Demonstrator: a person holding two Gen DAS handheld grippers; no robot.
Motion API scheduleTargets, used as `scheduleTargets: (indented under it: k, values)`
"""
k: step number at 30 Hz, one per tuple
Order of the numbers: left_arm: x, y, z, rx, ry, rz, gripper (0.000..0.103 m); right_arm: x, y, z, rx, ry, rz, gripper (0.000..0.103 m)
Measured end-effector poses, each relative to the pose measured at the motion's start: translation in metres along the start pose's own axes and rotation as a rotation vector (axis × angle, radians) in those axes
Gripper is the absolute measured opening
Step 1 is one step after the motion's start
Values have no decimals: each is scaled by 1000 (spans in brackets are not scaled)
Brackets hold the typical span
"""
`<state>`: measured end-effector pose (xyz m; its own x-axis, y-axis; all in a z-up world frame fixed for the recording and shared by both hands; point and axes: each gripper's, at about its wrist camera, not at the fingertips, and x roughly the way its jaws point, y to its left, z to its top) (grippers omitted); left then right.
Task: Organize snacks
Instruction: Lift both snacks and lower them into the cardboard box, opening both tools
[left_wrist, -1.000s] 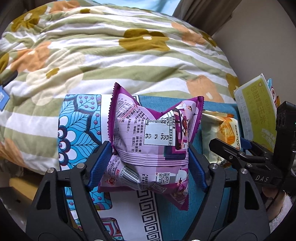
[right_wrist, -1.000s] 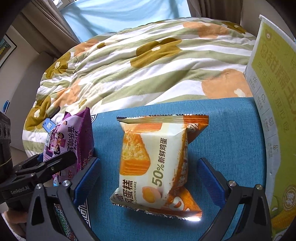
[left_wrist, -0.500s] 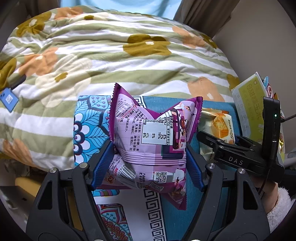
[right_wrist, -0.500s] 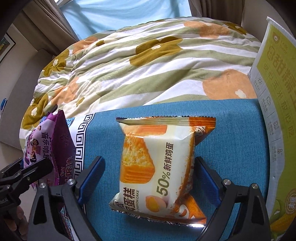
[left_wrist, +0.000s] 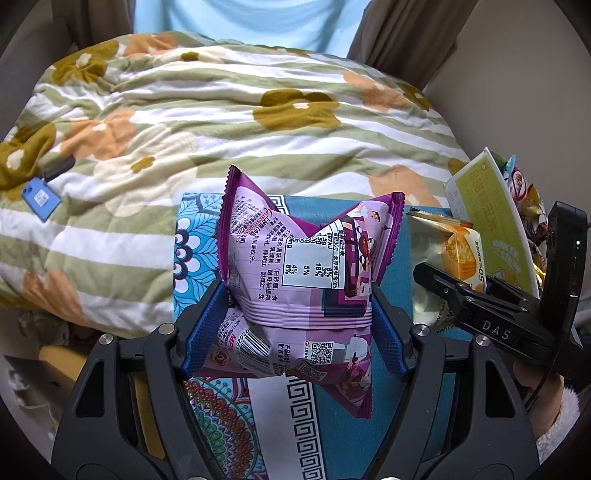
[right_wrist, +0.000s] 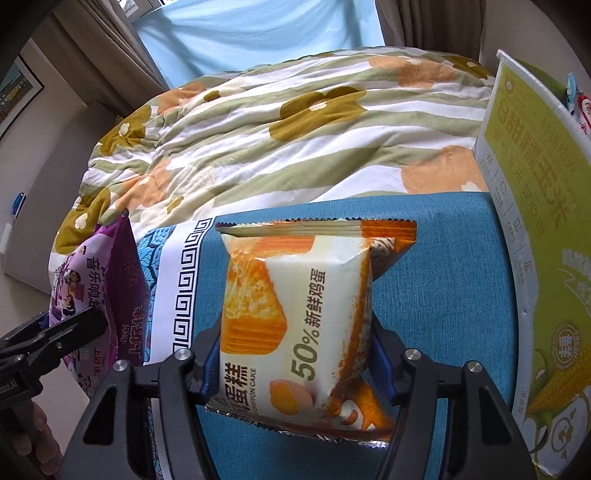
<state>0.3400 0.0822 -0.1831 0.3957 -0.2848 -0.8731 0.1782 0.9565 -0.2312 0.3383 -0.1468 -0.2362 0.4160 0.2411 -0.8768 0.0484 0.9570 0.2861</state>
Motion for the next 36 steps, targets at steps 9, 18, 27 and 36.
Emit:
scheduleTargets:
  k: [9,18,27,36]
  values:
    - [-68,-54,2,104,-124,-71,71,-101,8,-20,8,-162,25,60]
    - [-92,-159,7,214,-178,-190,71,-199,-28,-44,55,-299,-66,60]
    - [-85,-282,12,230,-206,-233,72,-265,-125,-54,119,-360,-127,60]
    - [-28,-389,35,191,-188,-202,81,-285,-226,-41,111,-340,-98,60]
